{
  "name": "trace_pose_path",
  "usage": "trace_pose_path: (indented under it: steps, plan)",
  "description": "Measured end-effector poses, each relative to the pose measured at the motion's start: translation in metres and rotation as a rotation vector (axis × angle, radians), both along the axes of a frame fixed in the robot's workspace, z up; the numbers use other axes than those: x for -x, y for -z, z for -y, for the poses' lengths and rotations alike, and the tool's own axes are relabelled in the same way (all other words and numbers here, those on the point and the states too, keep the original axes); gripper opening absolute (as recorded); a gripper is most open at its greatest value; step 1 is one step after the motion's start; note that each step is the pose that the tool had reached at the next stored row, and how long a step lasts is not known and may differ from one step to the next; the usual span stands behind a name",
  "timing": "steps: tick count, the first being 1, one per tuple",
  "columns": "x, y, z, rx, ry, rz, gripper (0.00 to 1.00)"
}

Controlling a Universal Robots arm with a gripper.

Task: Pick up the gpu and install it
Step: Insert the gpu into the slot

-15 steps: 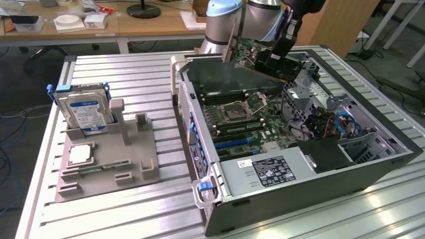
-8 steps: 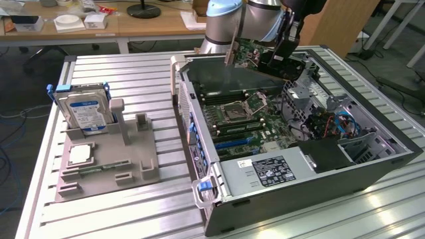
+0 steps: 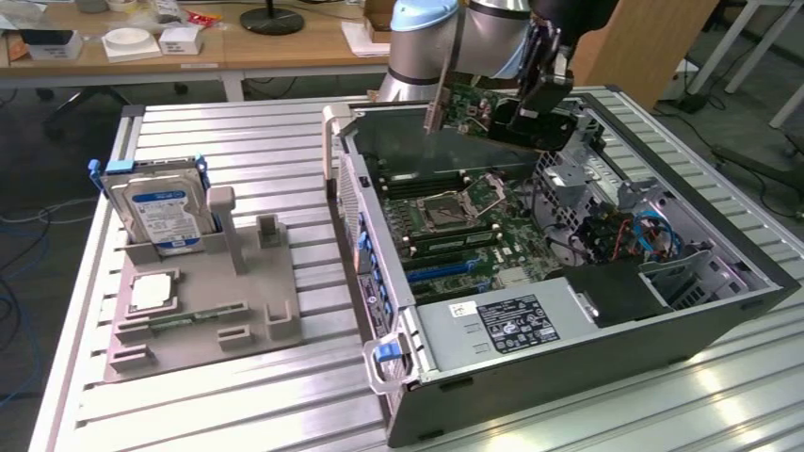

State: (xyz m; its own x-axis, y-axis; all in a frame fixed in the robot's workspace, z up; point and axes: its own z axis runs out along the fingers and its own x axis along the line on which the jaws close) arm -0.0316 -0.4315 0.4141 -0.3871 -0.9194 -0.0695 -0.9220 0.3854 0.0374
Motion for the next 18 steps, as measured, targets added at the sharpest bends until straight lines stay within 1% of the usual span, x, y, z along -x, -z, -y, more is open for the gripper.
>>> trace_pose_path:
  steps: [4, 7, 10, 11, 14, 15, 16, 18]
  plan:
    - [0.0, 0.0024, 0.0, 0.0002, -0.065, 0.0011, 0.27]
    - [-0.0001, 0.0033, 0.0001, 0.0, -0.093, 0.0045, 0.27]
    - [-0.0001, 0.0044, 0.0001, 0.0002, -0.141, 0.008, 0.27]
    - [0.0, 0.0048, 0.0001, 0.0002, -0.153, 0.0105, 0.27]
    - [0.0, 0.0059, 0.0001, 0.0013, -0.169, 0.025, 0.27]
    - [-0.0001, 0.0065, 0.0001, 0.0014, -0.176, 0.0288, 0.27]
    - [-0.0001, 0.0074, 0.0001, 0.0013, -0.189, 0.0307, 0.27]
    - [0.0, 0.0096, 0.0001, 0.0009, -0.223, 0.0311, 0.27]
